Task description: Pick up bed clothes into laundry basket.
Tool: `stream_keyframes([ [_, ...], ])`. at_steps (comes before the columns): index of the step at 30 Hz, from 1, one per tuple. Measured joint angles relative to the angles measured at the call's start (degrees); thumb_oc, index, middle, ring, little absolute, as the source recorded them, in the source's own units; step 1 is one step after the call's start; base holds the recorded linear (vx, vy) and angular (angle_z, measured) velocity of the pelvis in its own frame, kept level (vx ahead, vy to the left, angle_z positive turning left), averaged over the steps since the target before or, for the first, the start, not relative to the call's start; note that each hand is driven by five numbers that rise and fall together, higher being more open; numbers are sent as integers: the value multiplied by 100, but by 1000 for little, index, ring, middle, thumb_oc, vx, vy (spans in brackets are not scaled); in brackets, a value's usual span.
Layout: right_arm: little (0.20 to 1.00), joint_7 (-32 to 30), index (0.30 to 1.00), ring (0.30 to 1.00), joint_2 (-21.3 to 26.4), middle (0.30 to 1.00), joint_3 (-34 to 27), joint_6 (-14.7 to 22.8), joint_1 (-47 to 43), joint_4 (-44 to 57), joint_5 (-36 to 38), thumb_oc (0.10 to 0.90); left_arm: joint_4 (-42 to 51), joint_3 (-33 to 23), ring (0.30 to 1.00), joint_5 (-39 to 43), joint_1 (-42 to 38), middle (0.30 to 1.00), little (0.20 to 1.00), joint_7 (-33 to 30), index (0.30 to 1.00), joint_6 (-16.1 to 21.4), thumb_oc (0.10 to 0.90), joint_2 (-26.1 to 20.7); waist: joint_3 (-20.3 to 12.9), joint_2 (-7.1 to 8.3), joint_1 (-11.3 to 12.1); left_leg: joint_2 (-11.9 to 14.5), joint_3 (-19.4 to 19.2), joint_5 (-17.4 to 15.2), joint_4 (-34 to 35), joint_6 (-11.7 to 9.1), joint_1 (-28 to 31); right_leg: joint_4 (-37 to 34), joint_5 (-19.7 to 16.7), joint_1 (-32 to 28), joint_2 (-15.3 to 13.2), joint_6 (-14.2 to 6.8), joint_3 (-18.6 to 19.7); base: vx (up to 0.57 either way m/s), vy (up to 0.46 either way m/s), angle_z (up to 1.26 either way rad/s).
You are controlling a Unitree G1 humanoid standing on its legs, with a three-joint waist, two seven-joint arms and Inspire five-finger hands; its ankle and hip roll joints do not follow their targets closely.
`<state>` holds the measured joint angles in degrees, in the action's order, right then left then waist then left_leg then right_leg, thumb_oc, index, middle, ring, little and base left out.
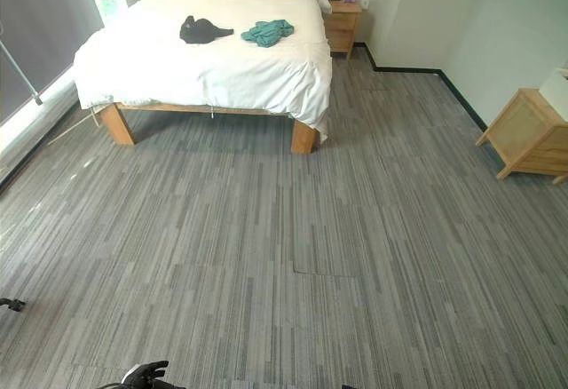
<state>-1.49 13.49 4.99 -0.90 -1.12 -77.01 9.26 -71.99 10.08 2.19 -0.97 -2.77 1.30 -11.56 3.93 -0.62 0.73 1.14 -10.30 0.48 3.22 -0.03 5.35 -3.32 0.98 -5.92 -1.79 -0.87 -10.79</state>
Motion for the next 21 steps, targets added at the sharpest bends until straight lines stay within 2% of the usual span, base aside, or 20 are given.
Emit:
stream_keyframes([
  [6,900,-1,900,900,27,900,-140,-39,-49,-23,112,800,46,42,900,-17,5,900,900,54,900,18,800,5,-2,1,20,-5,67,5,44,-8,20,-104,-29,-70,21,10,-19,22,16,4],
  [9,900,12,900,900,77,900,-402,-104,-128,20,647,800,53,2,900,5,-23,900,900,105,900,-14,800,-28,-7,8,4,-13,60,5,56,-7,32,-102,-29,-65,17,9,-4,-9,28,-3],
  [11,900,1,900,900,205,900,-568,-153,-244,178,1174,800,147,-48,900,224,-175,900,900,137,900,-166,800,-159,-8,4,2,-12,41,7,49,-4,1,-102,-55,-35,15,2,11,-46,16,-7],
  [14,900,-72,900,900,581,900,-631,-14,-428,1062,1767,800,1257,-174,900,1026,-411,900,900,36,900,-87,800,-597,42,-21,16,-10,38,79,63,7,-66,-108,-124,49,10,-28,9,-61,23,0],
  [15,900,-239,900,900,717,900,-734,67,-167,2221,1914,800,1926,-271,900,1318,-431,900,900,-64,900,-24,800,-741,68,-36,12,-17,36,125,139,9,-48,-115,-131,68,15,-29,15,-16,51,1],
  [19,900,-281,900,900,632,900,-806,424,92,4249,2168,800,3234,-347,900,1631,-487,900,900,-201,900,108,800,-961,138,-102,-16,-19,-28,142,176,11,-13,-190,-203,22,15,-65,44,7,37,-8],
  [21,900,-347,900,900,541,900,-718,527,72,4796,2267,800,4054,-301,900,1740,-447,900,900,-262,900,85,800,-897,182,-73,-15,-26,-30,143,176,11,4,-189,-211,-1,14,-67,49,4,17,-1],
])
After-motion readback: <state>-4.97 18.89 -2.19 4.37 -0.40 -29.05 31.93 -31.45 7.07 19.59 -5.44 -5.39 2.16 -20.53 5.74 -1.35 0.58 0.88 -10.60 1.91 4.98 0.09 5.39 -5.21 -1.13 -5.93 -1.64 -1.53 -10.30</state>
